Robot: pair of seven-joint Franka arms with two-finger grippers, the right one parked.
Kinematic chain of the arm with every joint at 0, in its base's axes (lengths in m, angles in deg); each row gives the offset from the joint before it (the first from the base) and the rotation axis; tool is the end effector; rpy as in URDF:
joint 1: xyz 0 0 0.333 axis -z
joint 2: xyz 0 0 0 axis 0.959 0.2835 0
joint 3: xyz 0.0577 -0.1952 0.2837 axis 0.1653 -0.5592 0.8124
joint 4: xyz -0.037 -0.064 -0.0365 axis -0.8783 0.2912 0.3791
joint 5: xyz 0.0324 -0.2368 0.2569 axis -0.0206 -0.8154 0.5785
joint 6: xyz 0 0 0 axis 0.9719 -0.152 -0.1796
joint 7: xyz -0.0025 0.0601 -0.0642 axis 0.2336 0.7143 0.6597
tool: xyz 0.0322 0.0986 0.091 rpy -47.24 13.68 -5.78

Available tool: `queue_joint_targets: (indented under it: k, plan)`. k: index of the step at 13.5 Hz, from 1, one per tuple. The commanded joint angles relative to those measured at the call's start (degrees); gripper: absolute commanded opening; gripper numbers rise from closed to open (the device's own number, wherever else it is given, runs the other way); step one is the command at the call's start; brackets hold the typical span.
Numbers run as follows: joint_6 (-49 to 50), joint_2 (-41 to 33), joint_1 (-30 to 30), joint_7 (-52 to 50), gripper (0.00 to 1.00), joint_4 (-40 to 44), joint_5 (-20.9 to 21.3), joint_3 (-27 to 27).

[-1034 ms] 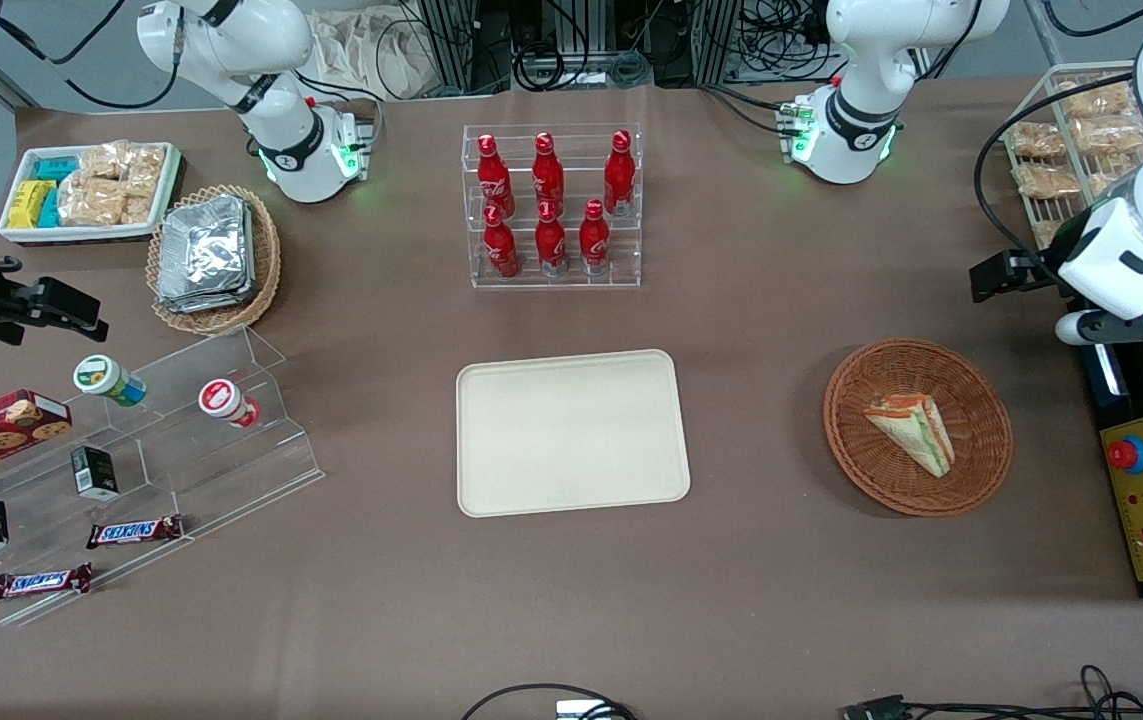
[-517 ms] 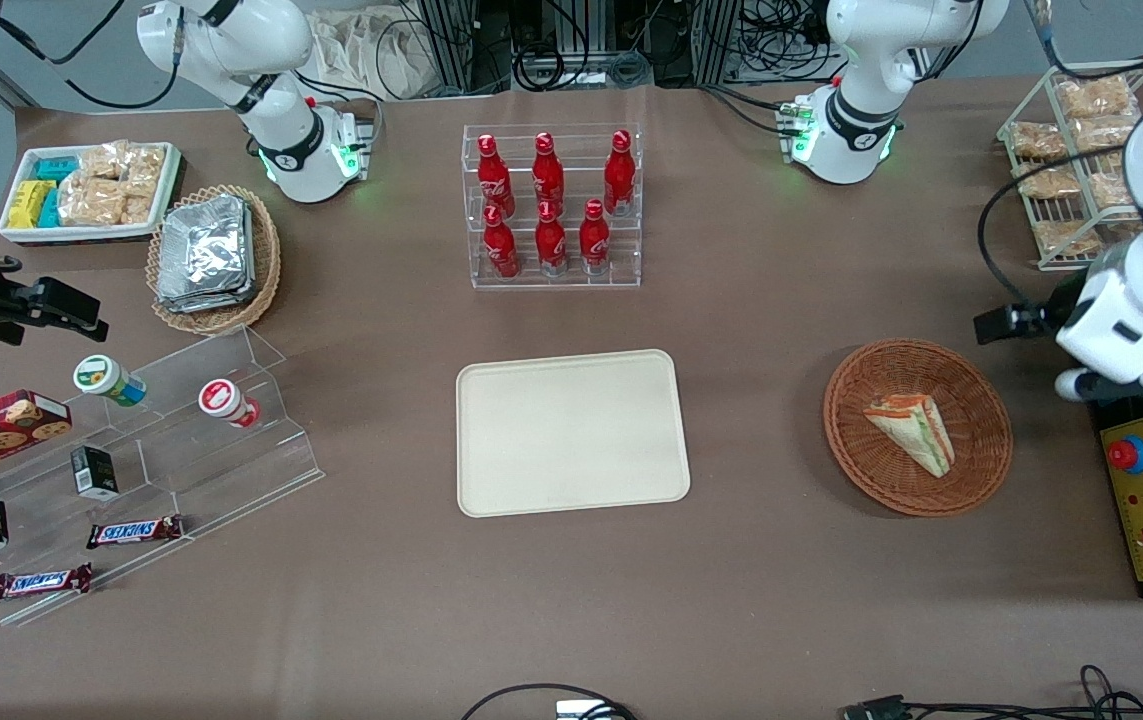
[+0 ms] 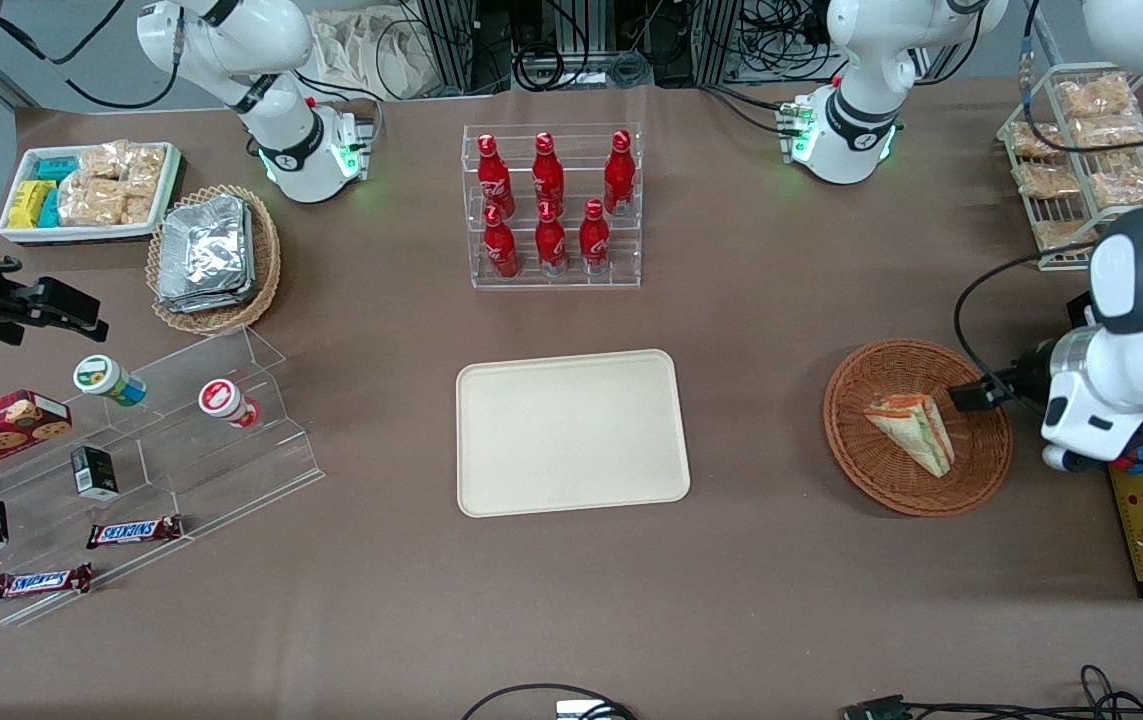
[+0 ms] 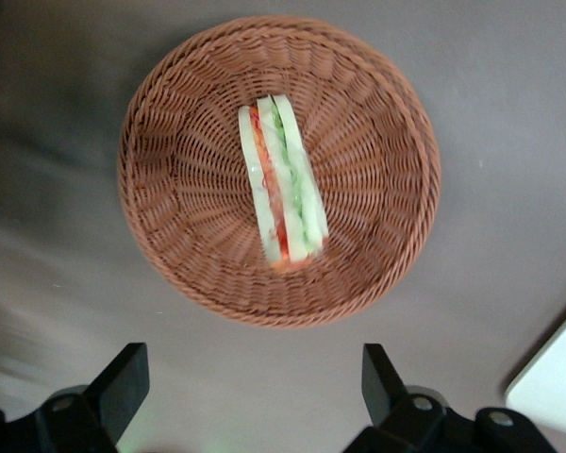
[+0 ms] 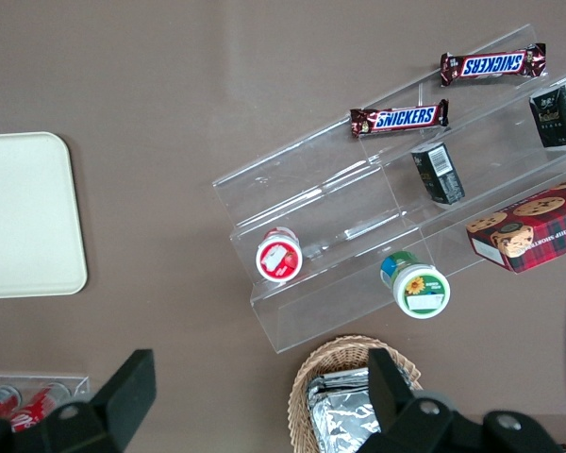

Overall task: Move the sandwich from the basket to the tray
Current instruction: 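Lower the open left gripper over the wrapped sandwich in the basket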

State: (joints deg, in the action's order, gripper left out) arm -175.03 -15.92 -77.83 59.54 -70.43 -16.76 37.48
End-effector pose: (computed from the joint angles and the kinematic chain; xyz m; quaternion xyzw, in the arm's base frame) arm 0.5883 0.0119 0.4208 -0.9613 -0.2367 0.1407 0.0061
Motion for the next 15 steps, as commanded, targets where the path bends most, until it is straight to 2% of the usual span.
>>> queue_joint_targets:
  k: [1, 4, 15]
  plan:
    - [-1.89, 4.58, -1.24, -5.24, 1.00, 2.16, -1.73, -0.35]
    - [-6.55, 8.71, -4.22, -5.33, 1.00, 2.08, -2.78, -0.44]
    - [-12.10, 16.37, -4.14, -8.32, 0.99, 0.94, -6.47, -0.44]
